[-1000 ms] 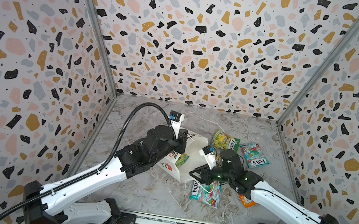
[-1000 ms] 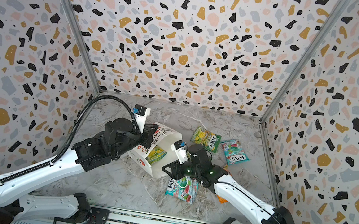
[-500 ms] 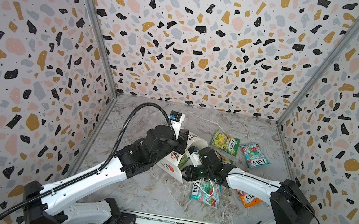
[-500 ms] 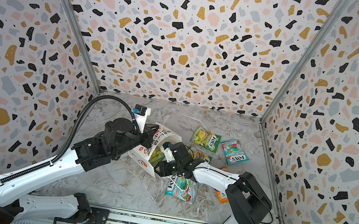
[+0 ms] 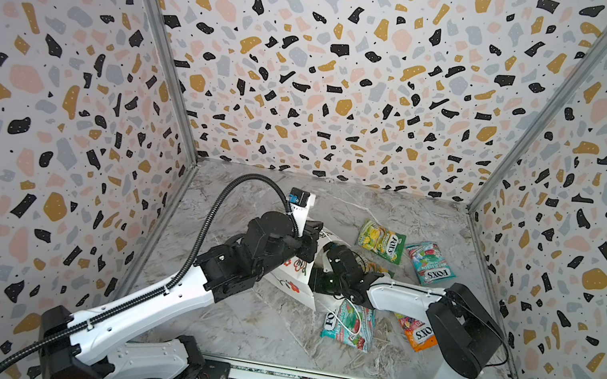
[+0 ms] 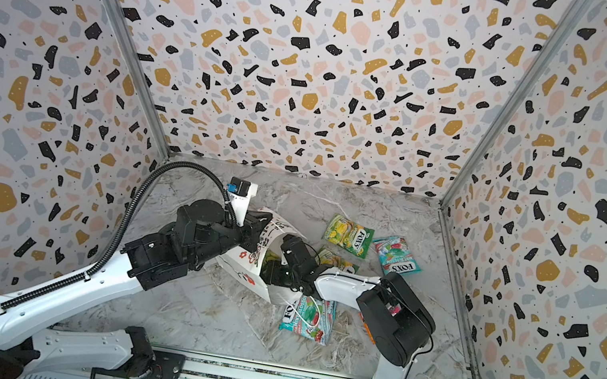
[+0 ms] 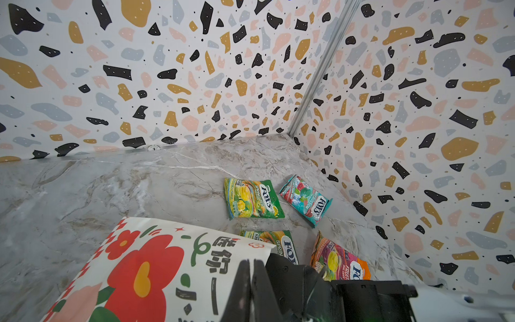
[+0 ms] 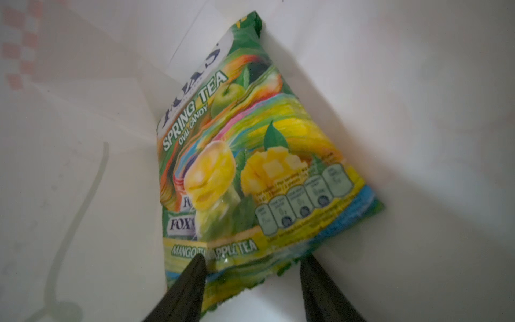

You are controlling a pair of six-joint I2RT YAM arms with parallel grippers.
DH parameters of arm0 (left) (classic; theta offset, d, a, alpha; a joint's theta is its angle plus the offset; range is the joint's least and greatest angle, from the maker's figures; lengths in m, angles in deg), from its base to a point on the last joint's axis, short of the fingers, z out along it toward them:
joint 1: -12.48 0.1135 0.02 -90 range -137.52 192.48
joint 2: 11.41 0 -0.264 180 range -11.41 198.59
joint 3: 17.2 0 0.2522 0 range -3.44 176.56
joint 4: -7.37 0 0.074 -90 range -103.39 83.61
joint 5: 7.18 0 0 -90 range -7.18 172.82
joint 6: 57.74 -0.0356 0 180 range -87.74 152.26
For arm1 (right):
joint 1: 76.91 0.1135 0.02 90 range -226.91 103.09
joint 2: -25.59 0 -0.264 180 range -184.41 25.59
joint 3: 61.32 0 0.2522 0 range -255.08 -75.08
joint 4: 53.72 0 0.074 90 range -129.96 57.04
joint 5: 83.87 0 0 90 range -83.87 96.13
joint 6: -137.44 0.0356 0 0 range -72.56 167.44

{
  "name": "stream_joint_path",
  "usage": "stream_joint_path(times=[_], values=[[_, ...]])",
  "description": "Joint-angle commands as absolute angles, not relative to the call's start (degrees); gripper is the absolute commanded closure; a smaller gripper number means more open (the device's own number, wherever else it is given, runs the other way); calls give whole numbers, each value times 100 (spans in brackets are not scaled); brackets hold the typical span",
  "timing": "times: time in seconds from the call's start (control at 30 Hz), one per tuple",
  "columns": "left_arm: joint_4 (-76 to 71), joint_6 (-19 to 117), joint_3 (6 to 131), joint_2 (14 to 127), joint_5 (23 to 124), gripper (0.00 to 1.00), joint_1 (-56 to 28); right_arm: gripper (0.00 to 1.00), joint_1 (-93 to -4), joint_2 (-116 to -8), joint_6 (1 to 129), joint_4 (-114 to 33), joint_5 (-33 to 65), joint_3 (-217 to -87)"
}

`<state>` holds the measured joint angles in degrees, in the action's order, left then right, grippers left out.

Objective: Take the snacks out of the paper bag
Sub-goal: 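Release the orange packet and reach the right gripper into the bag, then close the right gripper on the last green Spring Tea packet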

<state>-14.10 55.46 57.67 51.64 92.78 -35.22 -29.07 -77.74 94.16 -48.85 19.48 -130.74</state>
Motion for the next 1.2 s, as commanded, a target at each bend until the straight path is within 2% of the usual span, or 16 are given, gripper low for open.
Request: stream_joint_path(times=[0.0,0.13,0.27,0.33,0.53,0.83,1.17], values=[[-1044,5564,5831,5115,9244,100,-3542,43,-2938,-7878,9877,-5054,1635,-13264],[-1027,5559,5857,5125,9195,100,-3540,44,-2961,-8012,10088,-5494,1753,-13280],[-1024,5573,5882,5120,9179,100,-3542,54,-2988,-8136,10160,-6033,2024,-13312],[-1026,5573,5882,5102,9192,100,-3540,62,-2989,-8194,10149,-6164,2088,-13354],[-1060,5564,5876,5038,9273,100,-3542,99,-3015,-8165,10095,-6360,2061,-13341],[-1270,5528,5860,4994,9824,100,-3541,100,-3010,-7549,9536,-6336,2206,-13060],[-1386,5555,5886,5034,10530,100,-3542,100,-2928,-6587,8730,-5382,2465,-13095]])
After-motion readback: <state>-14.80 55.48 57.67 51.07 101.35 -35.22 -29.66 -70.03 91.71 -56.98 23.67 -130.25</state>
